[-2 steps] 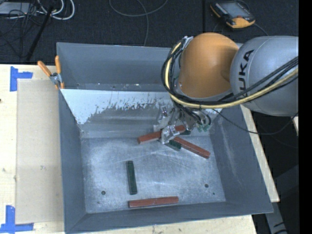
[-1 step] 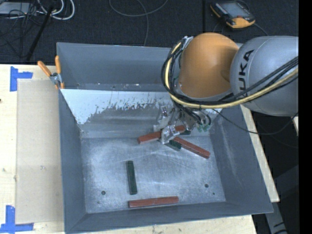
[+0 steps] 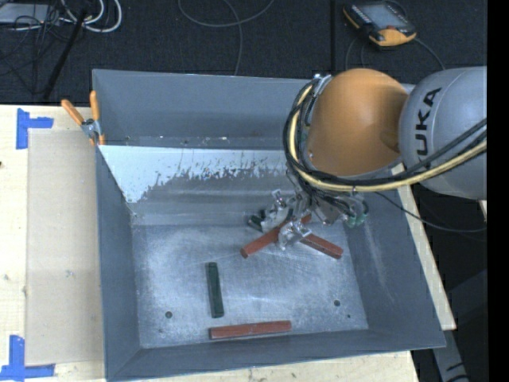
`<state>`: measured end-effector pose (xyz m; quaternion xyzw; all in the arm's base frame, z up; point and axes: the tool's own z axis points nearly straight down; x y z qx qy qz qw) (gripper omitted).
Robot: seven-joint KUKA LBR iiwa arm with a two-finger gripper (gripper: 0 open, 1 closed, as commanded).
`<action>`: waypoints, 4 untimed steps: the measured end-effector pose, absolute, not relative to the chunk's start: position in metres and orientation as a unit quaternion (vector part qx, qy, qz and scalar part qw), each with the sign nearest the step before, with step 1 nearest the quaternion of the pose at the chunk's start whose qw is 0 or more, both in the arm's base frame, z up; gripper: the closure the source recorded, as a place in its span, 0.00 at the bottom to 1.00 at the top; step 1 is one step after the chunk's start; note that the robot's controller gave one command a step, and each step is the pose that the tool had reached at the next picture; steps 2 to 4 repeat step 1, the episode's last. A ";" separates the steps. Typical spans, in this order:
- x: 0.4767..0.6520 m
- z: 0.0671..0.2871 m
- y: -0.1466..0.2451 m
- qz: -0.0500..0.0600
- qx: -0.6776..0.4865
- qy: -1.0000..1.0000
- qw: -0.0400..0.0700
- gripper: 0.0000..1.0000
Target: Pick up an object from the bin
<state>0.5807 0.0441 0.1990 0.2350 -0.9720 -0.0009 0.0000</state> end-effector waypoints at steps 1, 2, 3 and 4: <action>0.592 0.239 -0.013 -0.001 0.287 -0.958 0.001 1.00; 0.592 0.239 -0.013 -0.001 0.287 -0.958 0.001 1.00; 0.592 0.239 -0.013 -0.001 0.287 -0.958 0.001 1.00; 0.592 0.239 -0.013 -0.001 0.287 -0.958 0.001 1.00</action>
Offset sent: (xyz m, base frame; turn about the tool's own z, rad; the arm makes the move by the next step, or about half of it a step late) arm 0.0161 -0.0430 0.0814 0.0078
